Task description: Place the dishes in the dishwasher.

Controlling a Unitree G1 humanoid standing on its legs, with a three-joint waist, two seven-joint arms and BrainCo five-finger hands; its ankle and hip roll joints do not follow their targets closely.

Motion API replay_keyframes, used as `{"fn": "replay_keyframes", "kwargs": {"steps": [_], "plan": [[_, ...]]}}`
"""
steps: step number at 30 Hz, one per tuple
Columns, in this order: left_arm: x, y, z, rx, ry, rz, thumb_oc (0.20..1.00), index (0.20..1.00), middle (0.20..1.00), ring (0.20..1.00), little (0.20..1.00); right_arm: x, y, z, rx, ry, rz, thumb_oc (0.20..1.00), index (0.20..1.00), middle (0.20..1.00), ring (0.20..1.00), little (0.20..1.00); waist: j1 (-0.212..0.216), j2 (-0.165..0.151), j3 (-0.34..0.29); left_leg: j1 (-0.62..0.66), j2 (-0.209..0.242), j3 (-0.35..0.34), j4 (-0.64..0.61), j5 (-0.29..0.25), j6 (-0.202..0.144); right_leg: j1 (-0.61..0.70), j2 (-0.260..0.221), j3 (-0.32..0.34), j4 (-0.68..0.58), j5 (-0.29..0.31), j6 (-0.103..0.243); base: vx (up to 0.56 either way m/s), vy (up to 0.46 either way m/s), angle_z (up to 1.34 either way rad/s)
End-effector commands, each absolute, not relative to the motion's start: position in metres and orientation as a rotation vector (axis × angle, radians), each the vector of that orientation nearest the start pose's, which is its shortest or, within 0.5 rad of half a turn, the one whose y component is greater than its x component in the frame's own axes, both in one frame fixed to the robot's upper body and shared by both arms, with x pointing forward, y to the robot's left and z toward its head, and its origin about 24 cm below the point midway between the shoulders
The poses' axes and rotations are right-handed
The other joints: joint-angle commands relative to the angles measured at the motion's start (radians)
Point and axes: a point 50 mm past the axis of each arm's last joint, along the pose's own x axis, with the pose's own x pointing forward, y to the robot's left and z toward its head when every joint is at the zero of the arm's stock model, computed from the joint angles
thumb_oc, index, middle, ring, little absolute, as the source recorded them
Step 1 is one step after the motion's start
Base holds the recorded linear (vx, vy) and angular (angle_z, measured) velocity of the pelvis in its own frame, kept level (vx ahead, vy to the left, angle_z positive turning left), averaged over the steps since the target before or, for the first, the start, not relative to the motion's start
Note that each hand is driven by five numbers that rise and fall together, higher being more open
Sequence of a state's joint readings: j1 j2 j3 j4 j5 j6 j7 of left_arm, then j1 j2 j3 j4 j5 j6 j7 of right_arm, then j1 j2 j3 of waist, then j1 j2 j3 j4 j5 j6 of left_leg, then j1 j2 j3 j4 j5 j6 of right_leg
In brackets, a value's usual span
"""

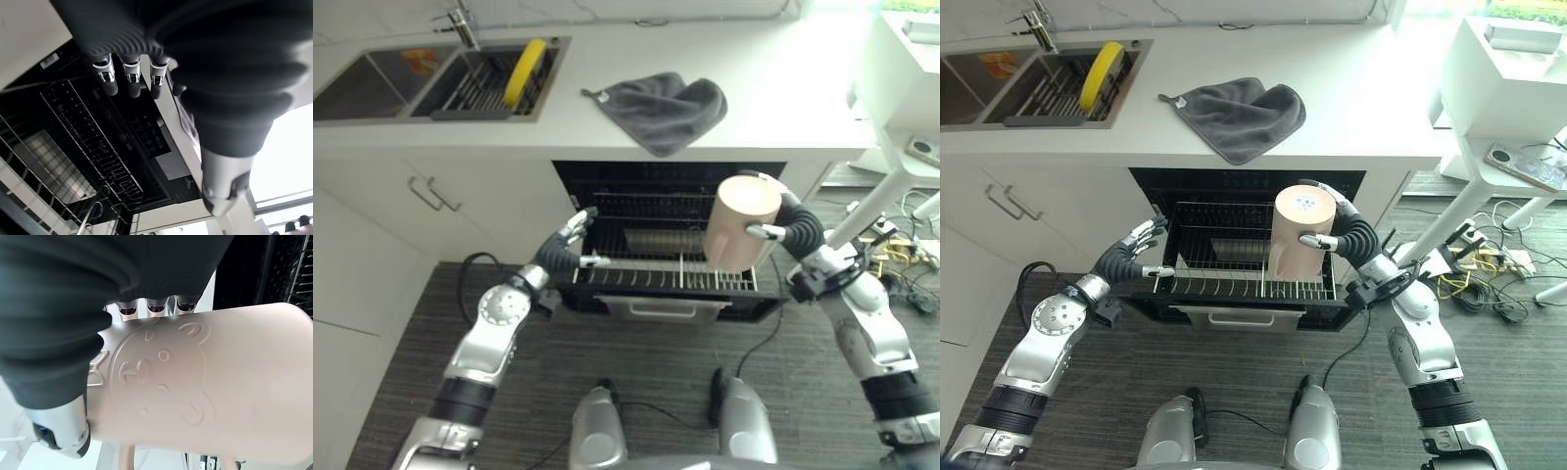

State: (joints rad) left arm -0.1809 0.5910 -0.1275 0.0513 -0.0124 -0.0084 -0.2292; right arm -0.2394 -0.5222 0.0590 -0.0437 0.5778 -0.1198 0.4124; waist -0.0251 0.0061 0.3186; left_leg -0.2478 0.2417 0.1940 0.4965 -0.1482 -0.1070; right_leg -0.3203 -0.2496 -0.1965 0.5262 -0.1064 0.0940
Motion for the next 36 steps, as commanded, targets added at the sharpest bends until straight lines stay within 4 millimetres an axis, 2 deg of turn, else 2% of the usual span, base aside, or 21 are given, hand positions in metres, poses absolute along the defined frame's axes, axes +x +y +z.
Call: {"fn": "replay_keyframes", "kwargs": {"steps": [1,4,6,8,13,14,18,20,24,25,27,30,36], "plan": [[0.29,0.211,0.092,0.861,-0.028,-0.327,1.0,1.0,1.0,1.0,1.0,0.28,-0.191,0.173,0.062,-0.539,0.551,0.2,0.2,0.2,0.2,0.2,-0.019,0.001,-0.034,0.051,-0.007,-0.068,0.011,-0.053,0.018,0.106,0.001,0.001,0.008,-0.088,0.024,0.05,0.037,-0.03],[0.298,0.215,0.077,1.063,0.121,-0.395,1.0,1.0,1.0,1.0,1.0,0.281,-0.186,0.174,0.06,-0.524,0.594,0.2,0.2,0.2,0.2,0.2,-0.039,0.003,-0.032,0.059,-0.002,-0.064,0.005,-0.046,0.017,0.105,0.003,0.013,0.01,-0.086,0.032,0.07,0.048,-0.02],[0.303,0.22,0.061,1.191,0.273,-0.445,1.0,1.0,1.0,1.0,1.0,0.284,-0.183,0.175,0.062,-0.511,0.627,0.2,0.2,0.2,0.2,0.2,-0.054,0.004,-0.036,0.075,0.004,-0.054,-0.005,-0.041,0.014,0.116,0.005,0.018,-0.004,-0.08,0.038,0.13,0.063,-0.1],[0.304,0.227,0.036,1.324,0.47,-0.497,1.0,1.0,1.0,1.0,1.0,0.287,-0.178,0.176,0.069,-0.497,0.665,0.2,0.2,0.2,0.2,0.2,-0.071,0.004,-0.046,0.08,0.009,-0.049,0.0,-0.042,0.012,0.117,0.009,0.03,0.003,-0.084,0.041,0.1,0.054,-0.12],[0.295,0.229,-0.005,1.377,0.679,-0.512,1.0,1.0,1.0,1.0,1.0,0.287,-0.17,0.176,0.079,-0.477,0.719,0.2,0.2,0.2,0.2,0.2,-0.091,-0.005,-0.061,0.082,0.02,-0.042,0.012,-0.048,0.01,0.123,0.01,0.038,0.01,-0.095,0.042,0.07,0.017,-0.12],[0.286,0.23,-0.024,1.387,0.765,-0.516,1.0,1.0,1.0,1.0,1.0,0.287,-0.168,0.174,0.084,-0.467,0.732,0.2,0.2,0.2,0.2,0.2,-0.098,-0.009,-0.067,0.081,0.024,-0.039,0.021,-0.05,0.01,0.123,0.011,0.041,0.014,-0.099,0.042,0.09,0.013,-0.08],[0.27,0.233,-0.049,1.396,0.921,-0.567,1.0,1.0,1.0,1.0,1.0,0.287,-0.166,0.173,0.087,-0.451,0.744,0.2,0.2,0.2,0.2,0.2,-0.106,-0.013,-0.075,0.083,0.028,-0.035,0.026,-0.051,0.009,0.129,0.013,0.045,0.013,-0.102,0.04,0.08,0.006,-0.05],[0.255,0.234,-0.065,1.416,1.061,-0.655,1.0,1.0,1.0,1.0,1.0,0.288,-0.164,0.172,0.075,-0.434,0.749,0.2,0.2,0.2,0.2,0.2,-0.112,-0.012,-0.076,0.078,0.03,-0.037,0.04,-0.055,0.008,0.128,0.011,0.048,0.021,-0.105,0.04,0.08,0.016,-0.03],[0.235,0.224,-0.076,1.335,1.217,-0.857,1.0,1.0,1.0,1.0,1.0,0.292,-0.166,0.168,0.056,-0.392,0.733,0.2,0.2,0.2,0.2,0.2,-0.114,-0.009,-0.077,0.071,0.031,-0.04,0.055,-0.063,0.009,0.13,0.008,0.052,0.026,-0.11,0.037,0.05,0.009,-0.03],[0.225,0.218,-0.079,1.263,1.26,-0.955,1.0,1.0,1.0,1.0,1.0,0.294,-0.168,0.164,0.04,-0.371,0.718,0.2,0.2,0.2,0.2,0.2,-0.11,-0.005,-0.072,0.068,0.03,-0.043,0.059,-0.064,0.01,0.132,0.006,0.05,0.028,-0.111,0.035,0.03,0.011,-0.02],[0.217,0.214,-0.077,1.221,1.275,-1.027,1.0,1.0,1.0,1.0,1.0,0.296,-0.172,0.162,0.031,-0.353,0.702,0.2,0.2,0.2,0.2,0.2,-0.104,-0.001,-0.067,0.064,0.029,-0.047,0.064,-0.066,0.01,0.133,0.004,0.048,0.029,-0.112,0.033,0.0,0.0,0.0],[0.205,0.213,-0.064,1.202,1.258,-1.173,1.0,1.0,1.0,1.0,1.0,0.301,-0.184,0.158,0.021,-0.316,0.648,0.2,0.2,0.2,0.2,0.2,-0.083,0.012,-0.05,0.054,0.024,-0.063,0.069,-0.066,0.007,0.137,-0.003,0.042,0.027,-0.112,0.032,0.0,0.033,-0.02],[0.191,0.216,-0.042,1.177,1.229,-1.3,1.0,1.0,1.0,1.0,1.0,0.311,-0.204,0.147,-0.027,-0.255,0.554,0.2,0.2,0.2,0.2,0.2,-0.044,0.025,-0.019,0.023,0.021,-0.09,0.087,-0.062,-0.002,0.125,-0.023,0.029,0.039,-0.108,0.037,-0.02,0.006,0.09]]}}
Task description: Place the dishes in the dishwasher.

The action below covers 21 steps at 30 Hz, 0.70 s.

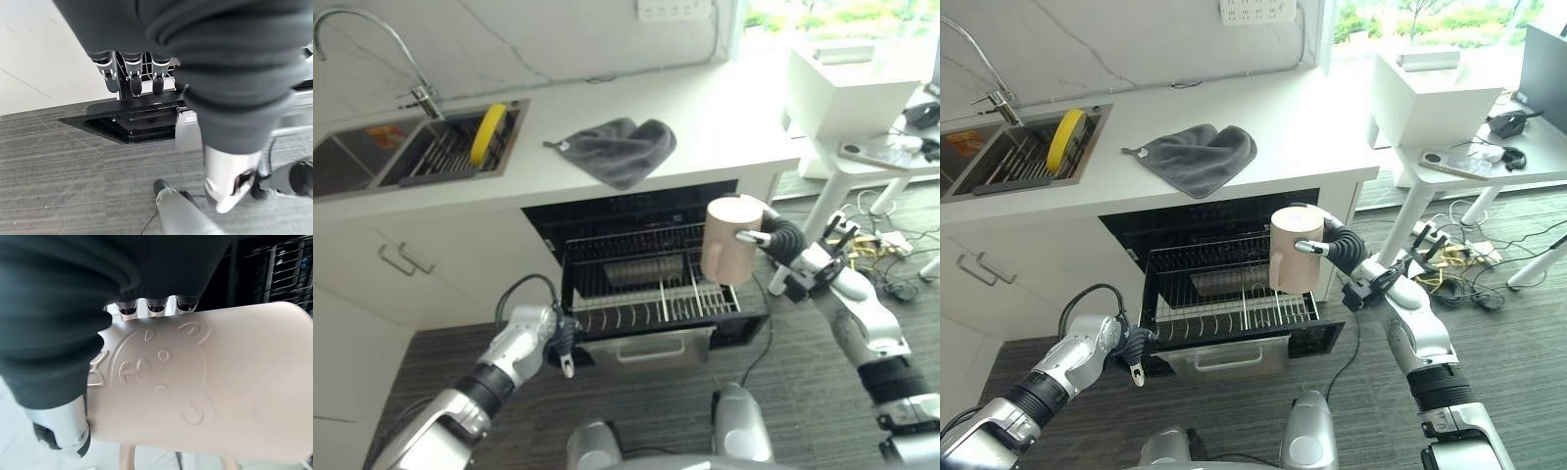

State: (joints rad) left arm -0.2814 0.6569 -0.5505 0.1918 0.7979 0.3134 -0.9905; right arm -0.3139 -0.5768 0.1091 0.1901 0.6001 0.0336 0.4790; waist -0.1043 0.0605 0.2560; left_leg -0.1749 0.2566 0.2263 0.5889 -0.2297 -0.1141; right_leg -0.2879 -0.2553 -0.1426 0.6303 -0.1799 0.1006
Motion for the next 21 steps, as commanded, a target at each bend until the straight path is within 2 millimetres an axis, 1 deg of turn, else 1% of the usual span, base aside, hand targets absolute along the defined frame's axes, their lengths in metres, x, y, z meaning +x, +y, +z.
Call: {"fn": "replay_keyframes", "kwargs": {"steps": [1,2,3,4,8,10,15,16,19,21], "plan": [[0.188,0.216,-0.041,1.155,1.235,-1.309,1.0,1.0,1.0,1.0,1.0,0.313,-0.208,0.145,-0.029,-0.244,0.542,0.2,0.2,0.2,0.2,0.2,0.04,-0.027,0.047,-0.055,0.006,-0.126,-0.002,0.019,0.004,0.09,-0.02,-0.027,-0.062,-0.034,0.031,-0.02,0.003,0.06],[0.184,0.215,-0.043,1.105,1.255,-1.316,1.0,1.0,1.0,1.0,1.0,0.315,-0.212,0.143,-0.02,-0.226,0.529,0.2,0.2,0.2,0.2,0.2,0.046,-0.026,0.051,-0.062,0.005,-0.13,0.002,0.02,0.002,0.086,-0.022,-0.027,-0.059,-0.034,0.031,-0.02,0.0,0.07],[0.183,0.215,-0.043,1.091,1.26,-1.318,1.0,1.0,1.0,1.0,1.0,0.316,-0.213,0.141,-0.016,-0.219,0.524,0.2,0.2,0.2,0.2,0.2,0.049,-0.025,0.053,-0.065,0.005,-0.132,0.004,0.02,0.001,0.083,-0.023,-0.027,-0.058,-0.033,0.031,-0.02,-0.001,0.17],[0.175,0.217,-0.049,1.058,1.275,-1.322,1.0,1.0,1.0,1.0,1.0,0.32,-0.221,0.134,-0.012,-0.18,0.498,0.2,0.2,0.2,0.2,0.2,0.059,-0.019,0.061,-0.076,0.004,-0.138,0.008,0.023,-0.005,0.073,-0.03,-0.03,-0.051,-0.031,0.034,-0.01,-0.001,0.16],[0.164,0.22,-0.058,1.028,1.269,-1.312,1.0,1.0,1.0,1.0,1.0,0.327,-0.232,0.132,-0.021,-0.139,0.466,0.2,0.2,0.2,0.2,0.2,0.07,-0.004,0.082,-0.102,0.0,-0.145,0.019,0.027,-0.012,0.047,-0.042,-0.028,-0.038,-0.027,0.035,-0.03,0.033,0.07],[0.161,0.222,-0.066,1.024,1.251,-1.268,1.0,1.0,1.0,1.0,1.0,0.335,-0.24,0.137,-0.037,-0.123,0.441,0.2,0.2,0.2,0.2,0.2,0.078,0.01,0.107,-0.129,-0.007,-0.149,0.027,0.032,-0.018,0.013,-0.053,-0.022,-0.016,-0.028,0.036,-0.09,0.071,0.0],[0.16,0.224,-0.073,1.009,1.211,-1.206,1.0,1.0,1.0,1.0,1.0,0.345,-0.249,0.148,-0.072,-0.106,0.409,0.2,0.2,0.2,0.2,0.2,0.085,0.027,0.138,-0.164,-0.017,-0.15,0.032,0.04,-0.021,-0.038,-0.066,-0.01,0.011,-0.029,0.037,-0.06,0.046,0.05],[0.163,0.223,-0.073,1.007,1.18,-1.174,1.0,1.0,1.0,1.0,1.0,0.35,-0.254,0.155,-0.088,-0.097,0.388,0.2,0.2,0.2,0.2,0.2,0.091,0.037,0.158,-0.189,-0.025,-0.15,0.035,0.045,-0.019,-0.073,-0.075,-0.003,0.029,-0.028,0.038,-0.08,0.039,-0.07],[0.167,0.222,-0.072,1.004,1.149,-1.143,1.0,1.0,1.0,1.0,1.0,0.356,-0.26,0.163,-0.086,-0.098,0.367,0.2,0.2,0.2,0.2,0.2,0.098,0.048,0.174,-0.217,-0.035,-0.151,0.042,0.048,-0.016,-0.112,-0.082,0.005,0.053,-0.031,0.038,-0.04,0.015,-0.03],[0.171,0.221,-0.072,1.028,1.114,-1.114,1.0,1.0,1.0,1.0,1.0,0.36,-0.263,0.169,-0.08,-0.094,0.351,0.2,0.2,0.2,0.2,0.2,0.103,0.058,0.19,-0.235,-0.044,-0.153,0.053,0.041,-0.015,-0.139,-0.089,0.011,0.078,-0.043,0.039,-0.01,0.007,0.03]]}}
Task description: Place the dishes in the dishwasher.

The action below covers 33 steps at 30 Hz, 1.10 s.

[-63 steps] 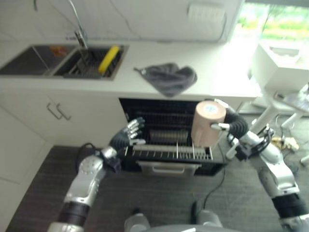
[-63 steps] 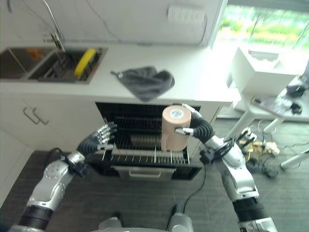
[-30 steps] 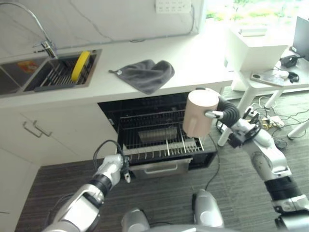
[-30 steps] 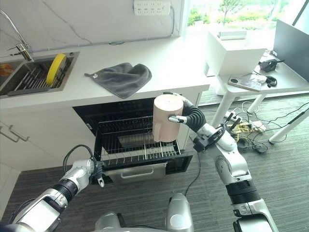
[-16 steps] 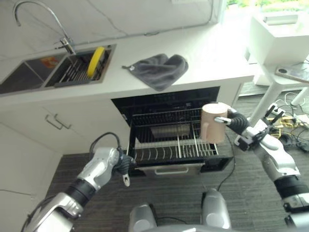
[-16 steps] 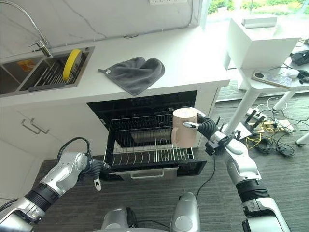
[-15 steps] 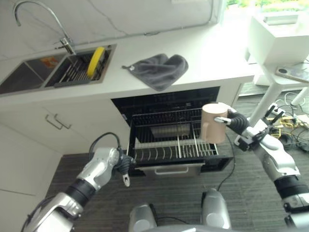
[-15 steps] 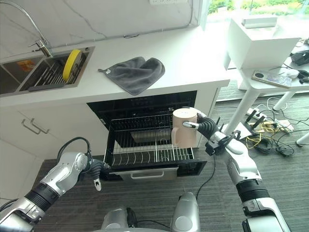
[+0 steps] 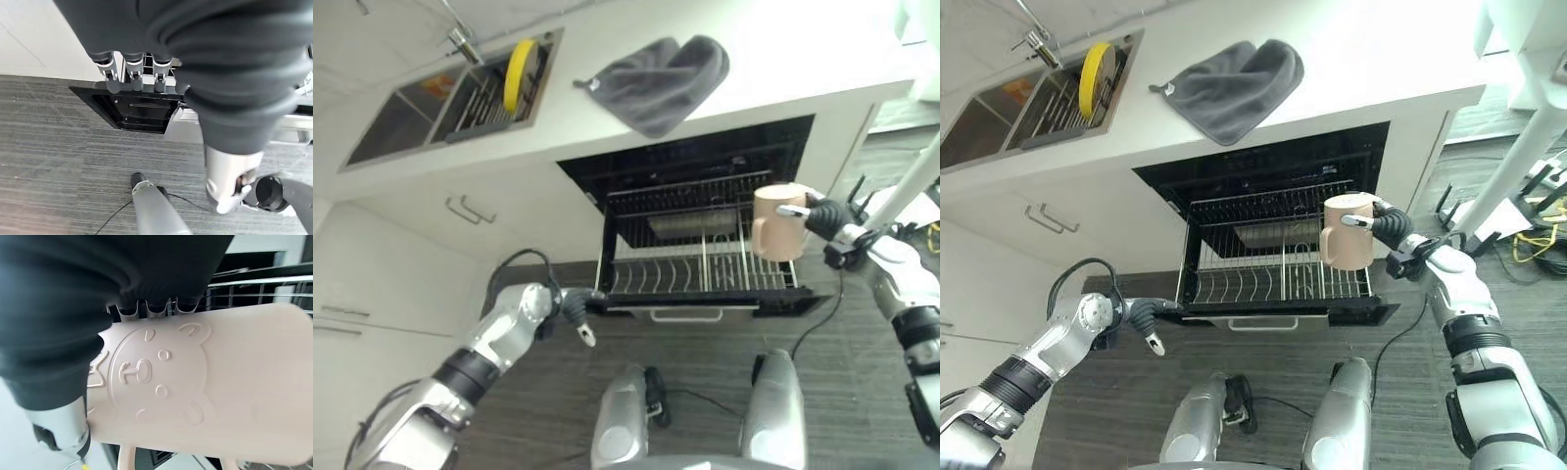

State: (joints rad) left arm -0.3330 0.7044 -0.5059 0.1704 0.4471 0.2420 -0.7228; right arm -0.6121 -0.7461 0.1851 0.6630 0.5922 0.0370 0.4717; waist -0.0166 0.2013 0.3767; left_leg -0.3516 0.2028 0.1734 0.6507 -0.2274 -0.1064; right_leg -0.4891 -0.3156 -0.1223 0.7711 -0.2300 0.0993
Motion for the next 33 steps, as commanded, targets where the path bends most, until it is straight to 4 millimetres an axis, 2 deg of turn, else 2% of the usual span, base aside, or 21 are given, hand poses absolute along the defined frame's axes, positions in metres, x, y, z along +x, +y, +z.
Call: {"fn": "replay_keyframes", "kwargs": {"steps": [1,11,18,20,27,33], "plan": [[0.173,0.221,-0.071,1.024,1.111,-1.107,1.0,1.0,1.0,1.0,1.0,0.363,-0.263,0.173,-0.084,-0.095,0.345,0.2,0.2,0.2,0.2,0.2,0.018,-0.078,0.074,-0.068,0.005,-0.101,-0.007,0.04,-0.023,0.048,-0.031,-0.007,-0.055,0.005,0.04,-0.02,0.021,0.07],[0.173,0.208,-0.076,0.993,1.03,-1.072,1.0,1.0,1.0,1.0,1.0,0.381,-0.269,0.218,-0.149,-0.126,0.267,0.2,0.2,0.2,0.2,0.2,0.031,-0.015,0.119,-0.147,-0.034,-0.1,-0.048,0.077,-0.013,-0.077,-0.028,0.028,-0.022,-0.007,0.02,-0.01,0.051,0.0],[0.171,0.201,-0.078,0.969,1.013,-1.069,1.0,1.0,1.0,1.0,1.0,0.386,-0.269,0.235,-0.128,-0.151,0.245,0.2,0.2,0.2,0.2,0.2,0.037,0.006,0.134,-0.201,-0.048,-0.095,-0.042,0.08,-0.001,-0.141,-0.022,0.032,0.005,-0.02,0.001,0.02,0.01,-0.02],[0.172,0.2,-0.079,0.961,1.002,-1.051,1.0,1.0,1.0,1.0,1.0,0.388,-0.266,0.247,-0.161,-0.164,0.232,0.2,0.2,0.2,0.2,0.2,0.042,0.014,0.143,-0.227,-0.056,-0.096,-0.033,0.059,0.0,-0.172,-0.018,0.038,0.022,-0.045,0.0,0.08,0.013,-0.07],[0.174,0.201,-0.077,0.958,0.985,-1.015,1.0,1.0,1.0,1.0,1.0,0.389,-0.265,0.263,-0.216,-0.194,0.195,0.2,0.2,0.2,0.2,0.2,0.052,0.018,0.143,-0.328,-0.065,-0.093,-0.016,0.063,0.02,-0.273,0.002,0.036,0.053,-0.046,-0.02,-0.02,-0.015,-0.13],[0.173,0.204,-0.075,0.968,0.976,-0.998,1.0,1.0,1.0,1.0,1.0,0.386,-0.274,0.264,-0.221,-0.21,0.138,0.2,0.2,0.2,0.2,0.2,0.058,0.006,0.143,-0.377,-0.063,-0.097,0.014,0.057,0.036,-0.313,0.012,0.025,0.074,-0.041,-0.031,-0.03,-0.039,-0.11]]}}
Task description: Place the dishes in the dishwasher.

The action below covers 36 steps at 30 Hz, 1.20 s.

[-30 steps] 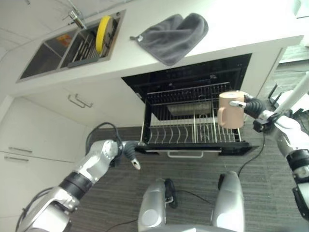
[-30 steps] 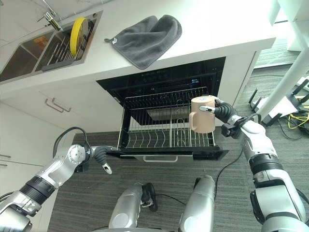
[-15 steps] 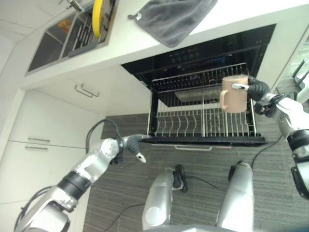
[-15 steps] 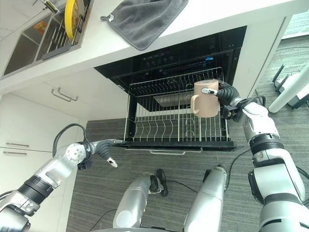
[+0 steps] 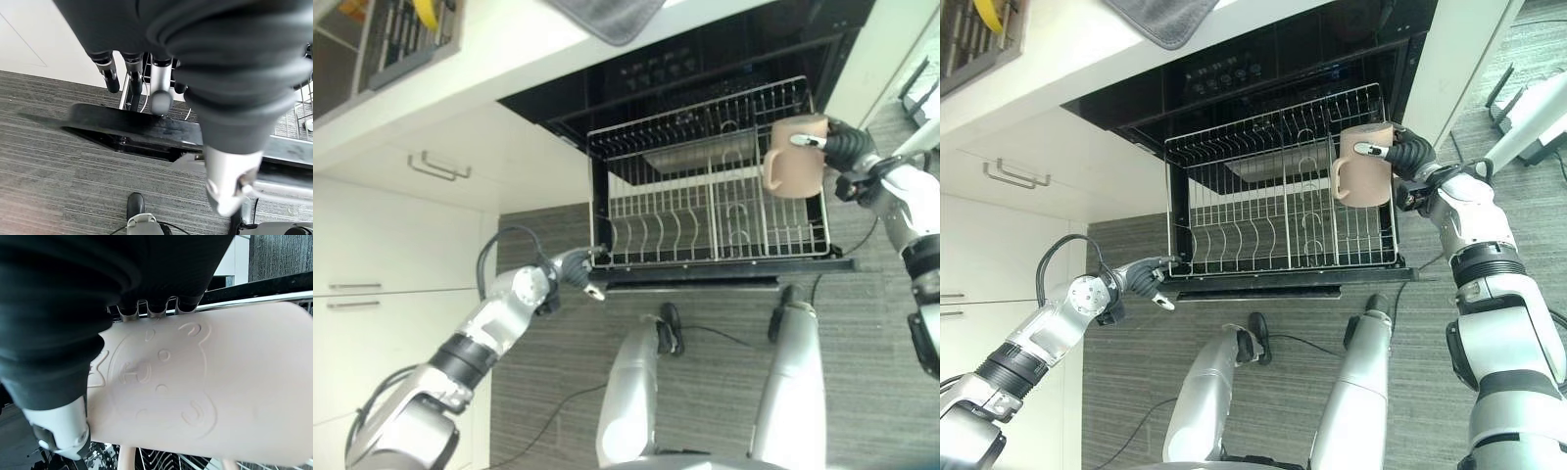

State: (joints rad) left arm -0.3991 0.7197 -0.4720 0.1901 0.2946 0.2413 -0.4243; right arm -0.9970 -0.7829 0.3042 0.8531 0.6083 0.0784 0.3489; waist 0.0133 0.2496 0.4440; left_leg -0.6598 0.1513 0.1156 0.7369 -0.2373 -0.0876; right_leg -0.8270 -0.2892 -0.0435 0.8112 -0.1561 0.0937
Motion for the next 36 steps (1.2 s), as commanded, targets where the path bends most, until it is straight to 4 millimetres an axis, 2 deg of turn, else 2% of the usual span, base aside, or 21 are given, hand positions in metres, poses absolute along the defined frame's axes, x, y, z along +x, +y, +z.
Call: {"fn": "replay_keyframes", "kwargs": {"steps": [1,3,4,5,6,11,22,26,28,29,31,32,35,36], "plan": [[0.174,0.205,-0.074,0.969,0.976,-0.997,1.0,1.0,1.0,1.0,1.0,0.386,-0.276,0.265,-0.232,-0.216,0.128,0.2,0.2,0.2,0.2,0.2,0.029,-0.044,0.076,-0.07,-0.01,-0.038,-0.069,0.066,0.018,0.026,-0.015,-0.057,0.035,-0.114,-0.026,-0.02,-0.045,-0.03],[0.174,0.205,-0.072,0.971,0.977,-0.996,1.0,1.0,1.0,1.0,1.0,0.384,-0.28,0.267,-0.272,-0.227,0.101,0.2,0.2,0.2,0.2,0.2,0.03,-0.047,0.076,-0.07,-0.009,-0.037,-0.064,0.066,0.019,0.03,-0.014,-0.062,0.036,-0.113,-0.027,-0.01,-0.017,-0.01],[0.174,0.206,-0.071,0.969,0.977,-0.994,1.0,1.0,1.0,1.0,1.0,0.383,-0.282,0.27,-0.304,-0.239,0.074,0.526,0.526,0.526,0.526,0.526,0.03,-0.049,0.076,-0.067,-0.007,-0.036,-0.065,0.066,0.019,0.034,-0.014,-0.065,0.032,-0.111,-0.028,0.0,0.0,0.0],[0.173,0.206,-0.071,0.97,0.977,-0.993,1.0,1.0,1.0,1.0,1.0,0.383,-0.283,0.271,-0.31,-0.245,0.067,0.576,0.576,0.576,0.576,0.576,0.03,-0.049,0.076,-0.065,-0.006,-0.035,-0.066,0.067,0.019,0.036,-0.013,-0.066,0.031,-0.11,-0.028,0.0,0.0,0.0],[0.172,0.207,-0.072,0.971,0.978,-0.992,1.0,1.0,1.0,1.0,1.0,0.382,-0.284,0.273,-0.317,-0.257,0.058,1.0,1.0,1.0,1.0,1.0,0.03,-0.051,0.076,-0.063,-0.005,-0.034,-0.066,0.067,0.02,0.039,-0.012,-0.068,0.031,-0.11,-0.029,0.0,0.0,0.0],[0.168,0.208,-0.073,0.971,0.968,-0.988,1.0,1.0,1.0,1.0,1.0,0.38,-0.279,0.28,-0.323,-0.302,0.051,1.0,1.0,1.0,1.0,1.0,0.03,-0.058,0.076,-0.05,0.002,-0.028,-0.067,0.071,0.02,0.059,-0.009,-0.074,0.022,-0.106,-0.031,0.0,0.0,0.0],[0.168,0.204,-0.072,0.979,0.95,-0.975,1.0,1.0,1.0,1.0,1.0,0.382,-0.275,0.278,-0.298,-0.315,0.038,1.0,1.0,1.0,1.0,1.0,0.03,-0.068,0.076,-0.036,0.009,-0.018,-0.077,0.076,0.026,0.077,0.0,-0.075,-0.001,-0.096,-0.036,-0.02,0.009,0.0],[0.176,0.197,-0.065,0.973,0.828,-0.936,1.0,1.0,1.0,1.0,1.0,0.38,-0.269,0.284,-0.231,-0.382,0.044,1.0,1.0,1.0,1.0,1.0,0.025,-0.075,0.076,-0.025,0.013,-0.013,-0.086,0.078,0.027,0.091,0.006,-0.075,-0.014,-0.094,-0.036,-0.01,0.004,0.0],[0.193,0.186,-0.045,0.86,0.607,-0.799,1.0,1.0,1.0,1.0,1.0,0.374,-0.262,0.284,-0.186,-0.436,0.056,1.0,1.0,1.0,1.0,1.0,0.023,-0.082,0.076,-0.015,0.017,-0.009,-0.096,0.081,0.03,0.102,0.012,-0.074,-0.023,-0.091,-0.034,-0.02,0.006,0.0],[0.195,0.185,-0.041,0.848,0.584,-0.785,1.0,1.0,1.0,1.0,1.0,0.373,-0.261,0.284,-0.18,-0.44,0.057,1.0,1.0,1.0,1.0,1.0,0.022,-0.083,0.076,-0.014,0.018,-0.008,-0.096,0.081,0.031,0.103,0.012,-0.074,-0.024,-0.09,-0.034,0.0,0.0,0.0],[0.209,0.183,-0.012,0.749,0.381,-0.642,1.0,1.0,1.0,1.0,1.0,0.361,-0.261,0.278,-0.079,-0.5,0.063,1.0,1.0,1.0,1.0,1.0,0.02,-0.09,0.076,0.001,0.022,-0.002,-0.11,0.086,0.035,0.119,0.014,-0.078,-0.038,-0.085,-0.033,-0.01,-0.024,0.07],[0.218,0.186,0.01,0.695,0.271,-0.565,1.0,1.0,1.0,1.0,1.0,0.349,-0.262,0.271,-0.024,-0.542,0.054,1.0,1.0,1.0,1.0,1.0,0.017,-0.095,0.076,0.016,0.022,0.0,-0.122,0.089,0.037,0.137,0.018,-0.079,-0.054,-0.08,-0.03,0.0,-0.05,0.1],[0.231,0.197,0.055,0.607,0.069,-0.414,1.0,1.0,1.0,1.0,1.0,0.326,-0.257,0.248,0.002,-0.586,0.014,1.0,1.0,1.0,1.0,1.0,0.013,-0.111,0.076,0.04,0.022,0.005,-0.153,0.106,0.042,0.167,0.024,-0.085,-0.093,-0.056,-0.026,-0.03,-0.065,0.07],[0.237,0.206,0.08,0.563,-0.06,-0.329,1.0,1.0,1.0,1.0,1.0,0.311,-0.254,0.235,-0.008,-0.614,-0.006,1.0,1.0,1.0,1.0,1.0,0.011,-0.123,0.076,0.061,0.021,0.007,-0.177,0.113,0.042,0.193,0.032,-0.089,-0.123,-0.045,-0.024,-0.14,-0.155,0.12]]}}
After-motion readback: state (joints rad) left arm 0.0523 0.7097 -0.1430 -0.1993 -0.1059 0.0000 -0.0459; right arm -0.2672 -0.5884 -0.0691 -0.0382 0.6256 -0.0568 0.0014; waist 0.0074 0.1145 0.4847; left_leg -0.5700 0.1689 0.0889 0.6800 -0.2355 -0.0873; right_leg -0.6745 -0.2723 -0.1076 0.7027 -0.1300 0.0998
